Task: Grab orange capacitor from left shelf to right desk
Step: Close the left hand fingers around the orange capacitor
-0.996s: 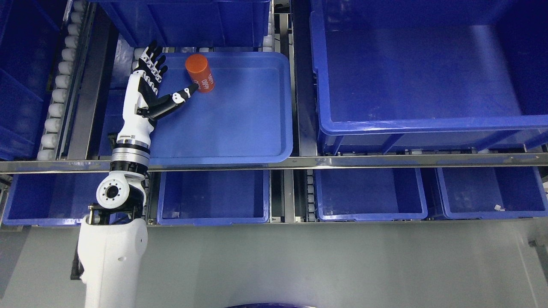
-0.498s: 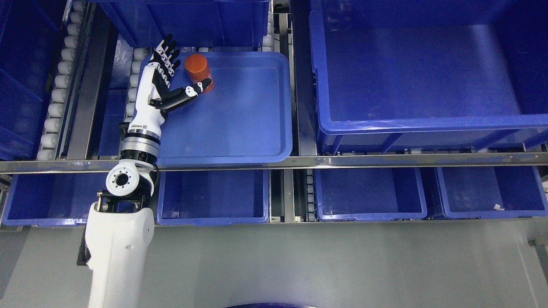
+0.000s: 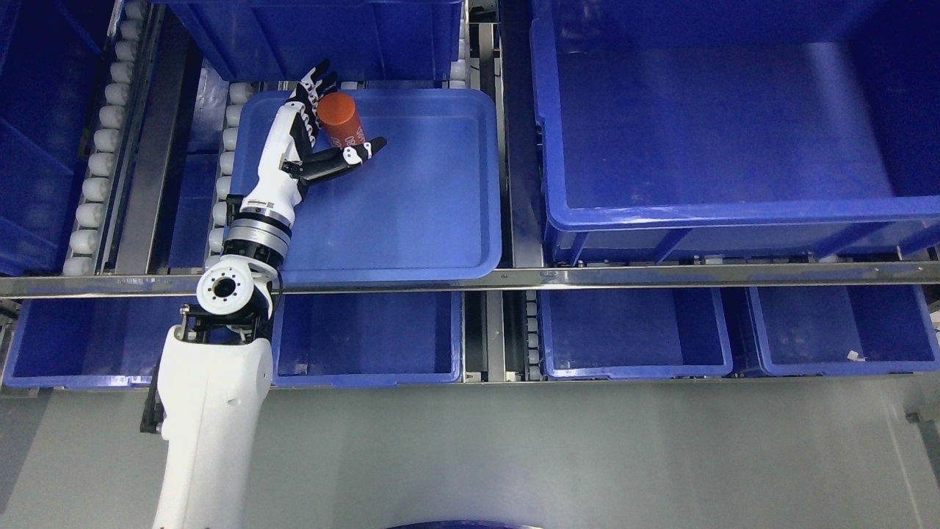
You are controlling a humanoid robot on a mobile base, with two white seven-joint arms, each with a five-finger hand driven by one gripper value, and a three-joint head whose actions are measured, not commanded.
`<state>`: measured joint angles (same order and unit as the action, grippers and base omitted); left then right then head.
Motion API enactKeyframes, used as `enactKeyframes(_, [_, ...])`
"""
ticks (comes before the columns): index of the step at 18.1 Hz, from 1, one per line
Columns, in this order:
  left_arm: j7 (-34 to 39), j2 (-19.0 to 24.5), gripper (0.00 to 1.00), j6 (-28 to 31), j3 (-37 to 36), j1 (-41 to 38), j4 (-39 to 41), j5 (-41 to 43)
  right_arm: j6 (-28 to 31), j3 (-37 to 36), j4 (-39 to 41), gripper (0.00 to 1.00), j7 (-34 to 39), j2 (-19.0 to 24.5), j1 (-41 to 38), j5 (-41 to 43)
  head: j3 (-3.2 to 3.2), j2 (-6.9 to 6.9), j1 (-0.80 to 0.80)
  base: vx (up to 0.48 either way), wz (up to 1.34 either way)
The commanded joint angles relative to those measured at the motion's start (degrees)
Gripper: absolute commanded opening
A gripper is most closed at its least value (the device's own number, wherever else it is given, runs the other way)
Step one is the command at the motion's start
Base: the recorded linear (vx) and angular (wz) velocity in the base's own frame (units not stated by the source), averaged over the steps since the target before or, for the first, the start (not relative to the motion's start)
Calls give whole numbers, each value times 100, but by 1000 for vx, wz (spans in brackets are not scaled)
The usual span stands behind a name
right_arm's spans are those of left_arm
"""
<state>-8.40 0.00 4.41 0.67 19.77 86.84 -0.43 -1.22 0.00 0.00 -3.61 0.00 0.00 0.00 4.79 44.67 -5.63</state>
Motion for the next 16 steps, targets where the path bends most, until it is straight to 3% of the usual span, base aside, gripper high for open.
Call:
enactKeyframes(1, [-30, 100, 84, -1, 82, 124, -510, 149, -1, -97, 100, 100, 1, -100, -9, -18, 0, 0, 0, 0, 0])
enactKeyframes(6, [-232, 100, 64, -54, 170, 133, -625, 149, -1, -97, 100, 100, 1, -100, -9, -18, 0, 0, 0, 0, 0])
enactKeyframes(8, [-250, 100, 50, -115, 258, 141, -625, 140, -1, -97, 100, 100, 1, -100, -18, -18, 0, 0, 0, 0, 0])
enactKeyframes(16, [-276, 100, 19, -405, 258, 80, -616, 140, -1, -97, 100, 100, 1, -100, -18, -18, 0, 0, 0, 0, 0])
